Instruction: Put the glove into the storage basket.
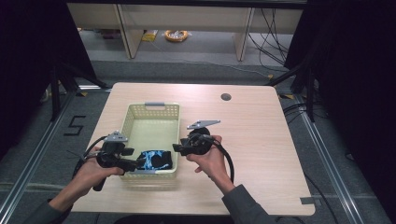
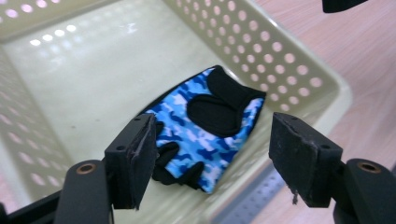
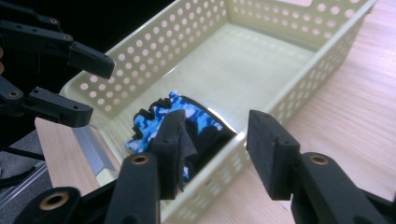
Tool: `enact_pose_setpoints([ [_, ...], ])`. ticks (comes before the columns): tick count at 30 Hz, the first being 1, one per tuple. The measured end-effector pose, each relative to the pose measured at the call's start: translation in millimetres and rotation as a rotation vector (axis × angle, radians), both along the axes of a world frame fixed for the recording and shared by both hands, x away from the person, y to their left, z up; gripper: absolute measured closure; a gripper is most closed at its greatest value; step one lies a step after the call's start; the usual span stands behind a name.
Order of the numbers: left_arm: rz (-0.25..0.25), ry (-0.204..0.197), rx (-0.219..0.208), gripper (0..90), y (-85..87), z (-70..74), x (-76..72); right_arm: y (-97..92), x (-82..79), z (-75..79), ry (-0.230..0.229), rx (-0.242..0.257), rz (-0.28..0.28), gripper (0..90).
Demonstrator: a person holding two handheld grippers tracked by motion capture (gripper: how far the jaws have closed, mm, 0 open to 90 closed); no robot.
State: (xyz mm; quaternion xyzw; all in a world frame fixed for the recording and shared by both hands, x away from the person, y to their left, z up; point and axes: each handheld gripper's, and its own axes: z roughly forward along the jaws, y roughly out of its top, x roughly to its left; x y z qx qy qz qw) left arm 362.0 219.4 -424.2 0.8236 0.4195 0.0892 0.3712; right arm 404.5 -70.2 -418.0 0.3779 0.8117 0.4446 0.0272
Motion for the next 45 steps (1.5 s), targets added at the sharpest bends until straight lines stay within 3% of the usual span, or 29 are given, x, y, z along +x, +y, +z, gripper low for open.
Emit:
enact_pose_setpoints([
  [5,-0.016,-0.011,-0.05,30.5,-3.4,0.6,-8.9,-17.5,-6.5,4.3,-0.014,0.006,-0.028,50.9],
  [6,-0.019,-0.017,-0.044,30.3,-3.7,1.7,-11.3,-22.0,-6.5,4.3,-0.025,0.005,-0.025,50.6],
  [10,-0.04,-0.025,-0.064,29.5,-9.1,4.0,-20.7,-36.7,-12.6,6.3,0.002,0.031,-0.05,48.5],
  [11,-0.037,-0.029,-0.078,29.5,-11.4,3.6,-22.9,-42.9,-11.9,6.3,-0.027,0.03,-0.042,48.4],
  [13,-0.055,-0.034,-0.085,29.5,-14.8,4.0,-27.7,-50.2,-13.9,7.3,-0.037,0.036,-0.057,48.1],
  [15,-0.052,-0.04,-0.12,29.2,-20.5,3.3,-32.9,-57.7,-16.6,8.2,-0.042,0.043,-0.068,47.9],
  [17,-0.076,-0.045,-0.106,28.9,-21.5,4.0,-35.5,-62.2,-17.2,8.3,-0.047,0.045,-0.072,47.9],
  [18,-0.073,-0.044,-0.127,28.9,-24.4,3.7,-37.6,-70.7,-20.6,8.2,-0.054,0.057,-0.082,47.6],
  [19,-0.081,-0.048,-0.139,28.9,-29.1,3.1,-41.5,-73.2,-23.2,8.3,-0.034,0.068,-0.091,47.5],
  [24,-0.109,-0.056,-0.13,28.9,-38.6,3.0,-49.9,-88.9,-29.4,6.7,-0.048,0.079,-0.101,47.2],
  [25,-0.122,-0.057,-0.136,28.9,-40.2,2.8,-51.6,-91.3,-31.9,6.1,-0.033,0.088,-0.111,47.1],
  [27,-0.129,-0.054,-0.144,28.9,-44.6,2.8,-56.4,-97.8,-34.7,4.2,-0.053,0.083,-0.118,46.8],
  [28,-0.145,-0.067,-0.14,28.9,-46.4,2.9,-58.2,-99.3,-38.1,3.7,-0.024,0.088,-0.129,46.8],
  [29,-0.149,-0.062,-0.159,28.9,-49.4,1.8,-60.7,-103.0,-37.0,1.2,-0.054,0.081,-0.11,46.8],
  [30,-0.153,-0.061,-0.157,28.9,-51.7,1.5,-63.2,-104.3,-40.1,0.0,-0.036,0.088,-0.127,46.7],
  [33,-0.18,-0.078,-0.142,28.6,-57.2,-0.7,-68.1,-111.4,-42.5,-6.2,-0.046,0.095,-0.127,46.2],
  [35,-0.176,-0.082,-0.15,27.8,-61.4,-3.6,-71.4,-114.1,-45.8,-9.4,-0.021,0.102,-0.143,46.0],
  [37,-0.202,-0.088,-0.136,26.3,-63.2,-6.0,-72.9,-119.2,-45.8,-13.7,-0.036,0.1,-0.134,45.7],
  [38,-0.186,-0.073,-0.153,26.0,-65.3,-8.0,-74.9,-120.2,-46.4,-14.7,-0.043,0.1,-0.14,45.6],
  [39,-0.196,-0.078,-0.152,25.7,-66.1,-9.8,-75.7,-120.5,-48.5,-15.4,-0.016,0.107,-0.146,45.4],
  [40,-0.204,-0.079,-0.153,25.3,-66.7,-11.2,-76.0,-123.0,-47.3,-18.0,-0.044,0.099,-0.124,45.2],
  [42,-0.195,-0.073,-0.169,25.1,-69.7,-16.0,-78.7,-124.0,-51.0,-19.6,-0.024,0.108,-0.149,44.9],
  [43,-0.211,-0.079,-0.147,25.0,-69.8,-16.9,-79.1,-126.0,-50.7,-20.9,-0.037,0.103,-0.137,44.8],
  [45,-0.202,-0.07,-0.164,24.8,-72.5,-20.8,-81.9,-126.2,-54.1,-22.2,-0.021,0.105,-0.15,44.4],
])
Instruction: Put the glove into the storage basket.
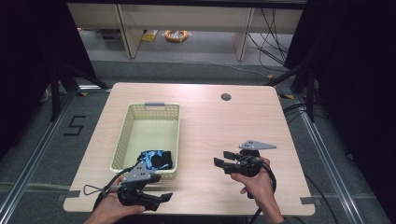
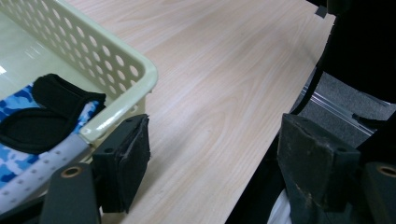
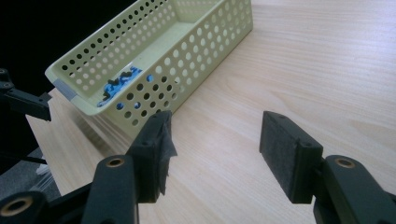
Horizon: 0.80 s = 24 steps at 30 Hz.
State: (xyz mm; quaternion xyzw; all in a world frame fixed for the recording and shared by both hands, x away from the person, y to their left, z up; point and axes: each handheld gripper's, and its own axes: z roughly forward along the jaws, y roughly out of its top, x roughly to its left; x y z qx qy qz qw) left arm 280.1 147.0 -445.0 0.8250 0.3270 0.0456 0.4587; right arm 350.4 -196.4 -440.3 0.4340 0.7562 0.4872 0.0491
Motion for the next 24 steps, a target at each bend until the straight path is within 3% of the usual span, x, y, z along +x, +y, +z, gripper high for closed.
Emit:
enact_pose_setpoints([
  [1,-0.001,-0.007,0.007,24.8,-0.6,-1.0,-1.2,-2.0,-0.7,-0.9,-0.021,-0.007,0.007,44.0],
  [3,-0.005,-0.02,0.004,24.8,-1.7,-3.4,-2.7,-1.4,-5.3,-2.0,0.003,0.009,-0.003,42.9],
  [6,-0.006,-0.017,-0.003,24.5,-3.4,-6.4,-5.1,-3.6,-9.1,-5.3,-0.017,0.0,0.008,40.3],
  [9,-0.004,-0.042,-0.01,24.0,-4.2,-11.1,-6.2,-4.0,-14.8,-8.6,-0.031,-0.002,0.0,37.3],
  [10,0.003,-0.034,0.0,23.9,-3.8,-12.7,-7.2,-3.8,-17.0,-9.9,-0.021,0.001,-0.004,36.4],
  [13,-0.006,-0.052,0.021,23.7,-2.8,-19.7,-9.7,-6.3,-20.8,-16.7,-0.058,-0.017,0.009,35.2],
  [14,-0.004,-0.046,0.041,23.6,-2.1,-22.0,-10.3,-7.7,-22.2,-18.7,-0.057,-0.017,0.013,34.8],
  [15,-0.006,-0.056,0.024,23.4,-3.2,-24.8,-11.5,-8.2,-24.2,-21.0,-0.053,-0.011,0.007,34.7],
  [16,-0.018,-0.066,0.042,23.4,-2.5,-26.8,-11.8,-8.1,-26.7,-23.8,-0.043,-0.021,-0.009,34.6],
  [17,-0.015,-0.059,0.06,23.4,-2.0,-29.6,-12.8,-8.8,-29.9,-24.5,-0.013,-0.016,-0.014,34.0],
  [19,-0.026,-0.074,0.069,23.3,-1.3,-34.2,-13.9,-11.9,-29.9,-30.6,-0.053,-0.027,-0.004,32.7],
  [21,-0.005,-0.067,0.074,23.1,0.4,-39.2,-14.9,-12.5,-33.7,-34.2,-0.02,-0.012,-0.003,30.8],
  [22,-0.002,-0.074,0.063,22.9,0.8,-42.0,-14.8,-14.0,-33.7,-36.2,-0.032,-0.032,0.009,29.9],
  [23,-0.004,-0.07,0.094,22.7,3.7,-42.6,-14.7,-13.2,-37.5,-37.0,-0.002,-0.012,-0.001,28.8],
  [24,0.002,-0.08,0.087,22.3,4.5,-45.0,-14.9,-15.1,-37.1,-38.8,-0.023,-0.022,0.008,26.6],
])
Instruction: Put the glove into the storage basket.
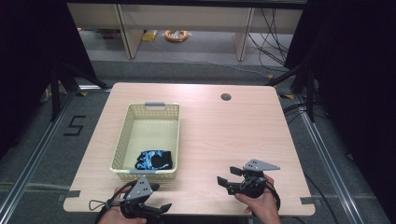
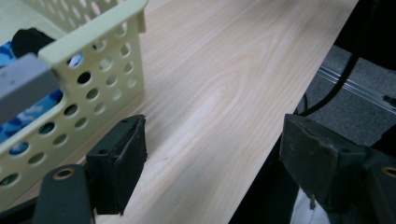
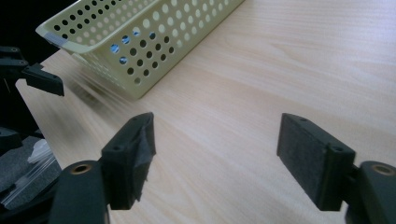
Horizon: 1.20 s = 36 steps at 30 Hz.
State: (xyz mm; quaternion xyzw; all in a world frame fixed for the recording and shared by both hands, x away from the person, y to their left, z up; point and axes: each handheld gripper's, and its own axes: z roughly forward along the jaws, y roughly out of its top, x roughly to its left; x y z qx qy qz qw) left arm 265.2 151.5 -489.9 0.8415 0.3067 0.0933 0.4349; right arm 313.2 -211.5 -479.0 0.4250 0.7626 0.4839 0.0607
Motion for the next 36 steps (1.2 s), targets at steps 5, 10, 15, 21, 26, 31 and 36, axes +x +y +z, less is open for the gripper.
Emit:
enact_pose_setpoints([
  [5,0.001,0.011,-0.021,20.9,4.2,-6.6,-1.8,-1.3,-8.7,-4.0,-0.003,-0.014,-0.012,19.1],
  [10,0.0,0.015,-0.014,20.5,5.2,-10.0,-4.9,-0.9,-19.3,-6.4,0.024,0.007,-0.007,18.9],
  [15,-0.009,0.028,-0.006,20.1,3.5,-14.5,-8.3,-1.8,-26.4,-13.2,0.026,-0.048,0.02,18.7],
  [21,-0.003,0.027,0.003,19.9,4.3,-16.8,-9.4,-1.2,-36.3,-19.2,0.029,-0.131,0.018,16.7],
  [26,-0.006,0.024,0.014,19.8,2.7,-19.2,-10.3,-0.3,-41.9,-19.9,0.035,-0.182,0.023,16.7],
  [31,-0.011,0.032,0.042,19.9,1.1,-21.1,-10.9,-0.9,-41.9,-20.0,0.028,-0.188,0.021,16.7],
  [36,0.009,0.041,0.016,20.1,0.3,-21.7,-10.9,-0.9,-41.4,-19.9,0.023,-0.2,0.02,16.7],
])
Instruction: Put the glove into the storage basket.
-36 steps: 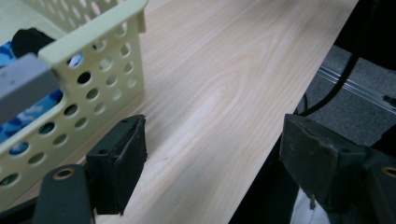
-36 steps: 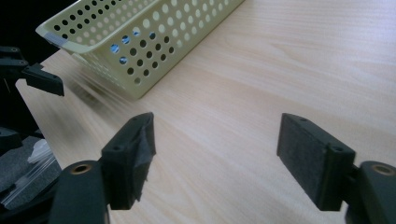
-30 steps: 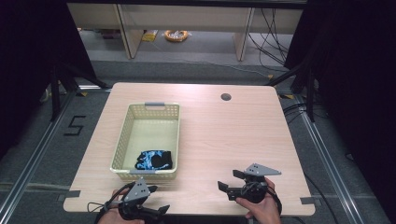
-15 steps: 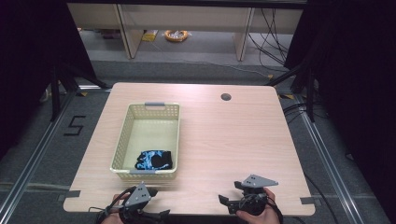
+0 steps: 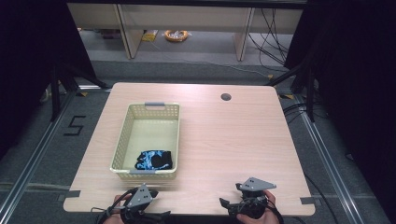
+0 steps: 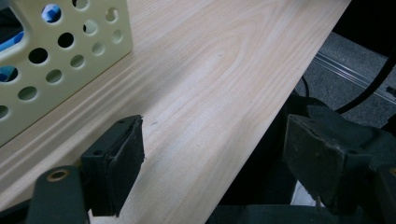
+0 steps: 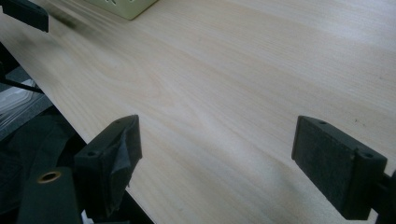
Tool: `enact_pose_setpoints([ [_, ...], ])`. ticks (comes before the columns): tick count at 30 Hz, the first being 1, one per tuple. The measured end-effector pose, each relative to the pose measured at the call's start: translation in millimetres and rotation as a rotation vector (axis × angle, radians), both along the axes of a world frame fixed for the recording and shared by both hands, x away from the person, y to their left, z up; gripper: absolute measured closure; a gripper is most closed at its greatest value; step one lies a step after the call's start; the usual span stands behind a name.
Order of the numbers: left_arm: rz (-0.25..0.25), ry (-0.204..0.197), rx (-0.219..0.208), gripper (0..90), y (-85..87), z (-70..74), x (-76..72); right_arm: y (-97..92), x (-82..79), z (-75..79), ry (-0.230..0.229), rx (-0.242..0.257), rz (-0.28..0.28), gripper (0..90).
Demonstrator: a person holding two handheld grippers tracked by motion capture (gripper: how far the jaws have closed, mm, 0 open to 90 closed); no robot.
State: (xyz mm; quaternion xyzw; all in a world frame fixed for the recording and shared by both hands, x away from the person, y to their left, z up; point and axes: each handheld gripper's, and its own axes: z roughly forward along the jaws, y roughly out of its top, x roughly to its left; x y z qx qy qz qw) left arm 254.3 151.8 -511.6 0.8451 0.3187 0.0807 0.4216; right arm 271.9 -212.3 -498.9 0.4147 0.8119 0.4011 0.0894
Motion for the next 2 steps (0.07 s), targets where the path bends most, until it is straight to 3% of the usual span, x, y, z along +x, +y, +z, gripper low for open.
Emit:
enact_pose_setpoints([
  [2,0.0,0.002,0.005,20.1,0.0,-0.2,0.3,-1.2,0.8,0.1,-0.007,-0.003,-0.006,16.7],
])
